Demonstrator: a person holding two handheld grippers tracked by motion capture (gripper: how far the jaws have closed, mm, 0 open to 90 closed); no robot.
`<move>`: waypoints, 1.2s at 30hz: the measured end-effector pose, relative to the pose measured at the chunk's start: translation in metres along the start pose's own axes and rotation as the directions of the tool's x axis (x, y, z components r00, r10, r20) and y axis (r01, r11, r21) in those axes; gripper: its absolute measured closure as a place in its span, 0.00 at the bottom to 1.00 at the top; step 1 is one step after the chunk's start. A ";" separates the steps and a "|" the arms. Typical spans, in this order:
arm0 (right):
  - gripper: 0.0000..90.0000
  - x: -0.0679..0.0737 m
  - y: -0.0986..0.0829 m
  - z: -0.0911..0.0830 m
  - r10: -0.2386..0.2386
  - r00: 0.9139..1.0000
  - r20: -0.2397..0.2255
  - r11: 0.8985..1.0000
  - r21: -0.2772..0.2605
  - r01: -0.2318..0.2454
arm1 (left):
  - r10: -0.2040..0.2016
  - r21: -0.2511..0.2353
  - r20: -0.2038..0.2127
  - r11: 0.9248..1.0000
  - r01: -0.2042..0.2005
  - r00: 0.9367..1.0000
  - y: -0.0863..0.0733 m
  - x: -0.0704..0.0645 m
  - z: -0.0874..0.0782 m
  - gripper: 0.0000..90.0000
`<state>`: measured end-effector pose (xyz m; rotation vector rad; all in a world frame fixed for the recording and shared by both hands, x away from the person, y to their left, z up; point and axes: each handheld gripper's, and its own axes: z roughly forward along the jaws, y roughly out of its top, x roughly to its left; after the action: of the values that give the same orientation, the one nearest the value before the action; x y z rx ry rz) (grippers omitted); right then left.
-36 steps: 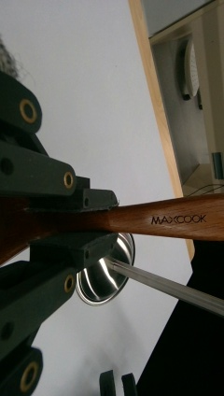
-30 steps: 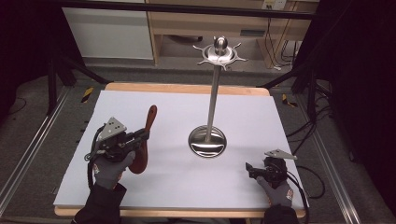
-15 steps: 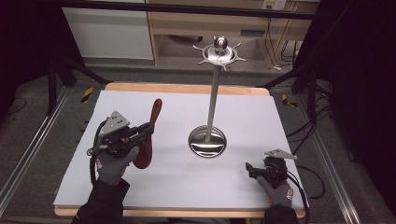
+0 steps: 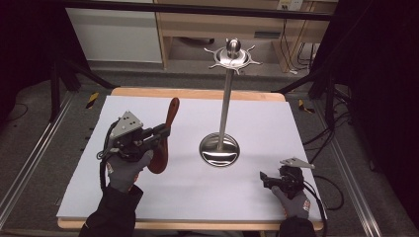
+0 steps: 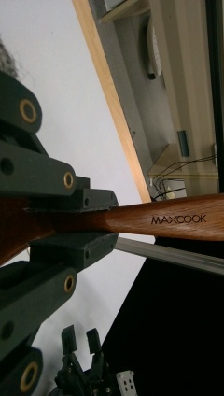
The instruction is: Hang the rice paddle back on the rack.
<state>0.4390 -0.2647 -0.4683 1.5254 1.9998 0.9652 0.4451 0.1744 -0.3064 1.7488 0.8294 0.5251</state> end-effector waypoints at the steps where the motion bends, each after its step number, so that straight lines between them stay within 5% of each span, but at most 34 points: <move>1: 0.13 0.000 0.000 0.000 0.000 1.000 0.000 1.000 0.000 0.000 | 0.000 0.000 0.000 1.000 0.000 1.000 0.000 0.000 0.000 0.87; 18: 0.13 0.000 0.000 0.001 0.000 1.000 -0.001 1.000 0.000 0.000 | 0.010 -0.044 0.022 0.999 -0.009 1.000 0.021 -0.009 -0.001 0.87; 22: 0.13 -0.001 0.000 0.001 -0.002 1.000 0.000 1.000 -0.001 0.002 | 0.047 -0.061 0.021 0.997 -0.045 0.999 0.027 -0.010 0.001 0.87; 36: 0.13 -0.001 0.000 0.001 0.000 1.000 -0.002 1.000 -0.003 0.000 | 0.029 -0.067 0.050 0.997 -0.026 0.998 0.047 -0.022 -0.001 0.87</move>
<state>0.4401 -0.2654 -0.4687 1.5231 1.9987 0.9691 0.4423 0.1499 -0.2608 1.7079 0.7453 0.5183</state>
